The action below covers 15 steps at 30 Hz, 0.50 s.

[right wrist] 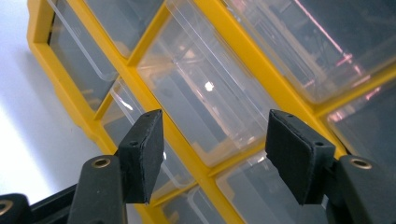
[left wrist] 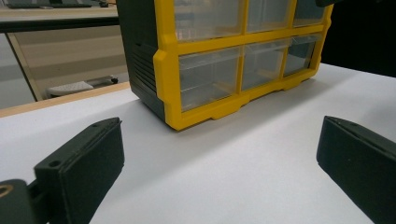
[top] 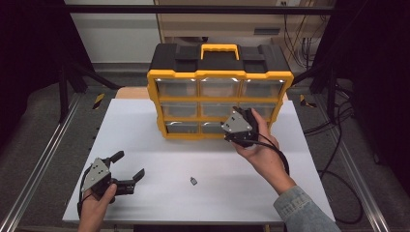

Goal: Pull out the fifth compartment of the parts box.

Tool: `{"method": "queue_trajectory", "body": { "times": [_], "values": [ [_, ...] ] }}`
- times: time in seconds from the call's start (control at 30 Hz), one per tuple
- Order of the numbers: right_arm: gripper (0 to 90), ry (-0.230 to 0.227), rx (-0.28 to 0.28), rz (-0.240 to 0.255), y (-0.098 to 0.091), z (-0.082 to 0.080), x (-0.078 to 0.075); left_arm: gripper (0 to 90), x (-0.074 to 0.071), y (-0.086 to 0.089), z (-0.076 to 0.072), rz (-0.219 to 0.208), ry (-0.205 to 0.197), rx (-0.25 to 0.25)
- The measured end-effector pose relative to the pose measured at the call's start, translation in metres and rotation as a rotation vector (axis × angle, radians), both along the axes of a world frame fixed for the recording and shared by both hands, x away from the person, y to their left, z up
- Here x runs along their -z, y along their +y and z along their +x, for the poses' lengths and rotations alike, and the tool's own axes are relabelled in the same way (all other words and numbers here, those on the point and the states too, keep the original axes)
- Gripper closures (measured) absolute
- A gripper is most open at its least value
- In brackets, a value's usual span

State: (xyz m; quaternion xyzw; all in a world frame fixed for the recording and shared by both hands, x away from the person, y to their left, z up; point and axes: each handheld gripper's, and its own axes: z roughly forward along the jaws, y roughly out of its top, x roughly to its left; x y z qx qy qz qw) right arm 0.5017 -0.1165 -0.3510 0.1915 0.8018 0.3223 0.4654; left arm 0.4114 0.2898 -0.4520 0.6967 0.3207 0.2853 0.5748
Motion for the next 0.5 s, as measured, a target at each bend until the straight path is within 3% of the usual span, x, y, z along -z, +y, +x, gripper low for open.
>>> {"method": "queue_trajectory", "body": {
  "times": [0.17,0.5],
  "values": [
    [43.2,-0.024,0.013,-0.023,0.0017,0.0014,0.0018,0.7,-0.0002,0.0005,0.0002,-0.003,0.0,-0.003],
    [46.0,-0.088,0.042,-0.122,0.0064,0.0018,0.0071,0.7,-0.0001,0.0002,0.0002,-0.002,0.001,-0.001]
  ]
}}
